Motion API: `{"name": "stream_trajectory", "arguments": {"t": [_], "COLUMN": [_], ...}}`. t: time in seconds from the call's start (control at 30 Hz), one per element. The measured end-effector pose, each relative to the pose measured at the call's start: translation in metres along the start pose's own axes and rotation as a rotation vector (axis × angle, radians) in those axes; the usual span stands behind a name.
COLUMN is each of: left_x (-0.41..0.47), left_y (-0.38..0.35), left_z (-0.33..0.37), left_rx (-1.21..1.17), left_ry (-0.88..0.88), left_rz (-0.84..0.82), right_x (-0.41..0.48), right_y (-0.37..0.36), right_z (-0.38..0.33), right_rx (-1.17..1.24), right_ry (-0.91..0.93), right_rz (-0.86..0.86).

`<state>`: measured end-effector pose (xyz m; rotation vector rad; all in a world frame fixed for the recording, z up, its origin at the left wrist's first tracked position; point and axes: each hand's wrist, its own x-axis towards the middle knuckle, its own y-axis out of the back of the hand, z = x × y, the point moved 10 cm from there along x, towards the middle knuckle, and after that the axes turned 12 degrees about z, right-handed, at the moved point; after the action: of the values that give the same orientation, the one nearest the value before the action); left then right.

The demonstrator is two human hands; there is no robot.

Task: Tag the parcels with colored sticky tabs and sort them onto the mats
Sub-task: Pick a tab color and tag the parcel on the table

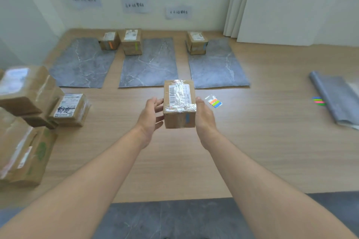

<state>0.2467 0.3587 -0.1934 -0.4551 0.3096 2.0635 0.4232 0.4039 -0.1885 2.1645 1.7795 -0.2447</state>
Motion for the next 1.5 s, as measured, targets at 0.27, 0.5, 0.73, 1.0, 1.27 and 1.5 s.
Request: {"name": "stream_trajectory", "arguments": {"t": [0.27,0.5,0.73,1.0,1.27,1.5], "left_x": [-0.061,-0.114,-0.125,-0.102,-0.042,0.046], "left_y": [-0.011,-0.021,-0.034,-0.065,-0.155,-0.25], "left_z": [0.144,0.256,0.292,0.308,0.318,0.303], "left_rx": [0.013,0.072,0.066,0.025,-0.059,-0.104], "left_ry": [-0.191,-0.362,-0.395,-0.37,-0.304,-0.256], "left_rz": [-0.032,-0.086,-0.11,-0.123,-0.137,-0.023], "right_x": [-0.044,-0.071,-0.07,-0.029,0.085,0.223], "right_y": [0.037,0.075,0.09,0.097,0.118,0.119], "right_z": [-0.145,-0.256,-0.296,-0.316,-0.323,-0.299], "right_rx": [0.031,0.05,0.091,0.073,0.098,0.136], "right_ry": [0.16,0.314,0.358,0.375,0.329,0.274], "right_rz": [0.021,0.039,0.053,0.076,0.111,0.039]}}
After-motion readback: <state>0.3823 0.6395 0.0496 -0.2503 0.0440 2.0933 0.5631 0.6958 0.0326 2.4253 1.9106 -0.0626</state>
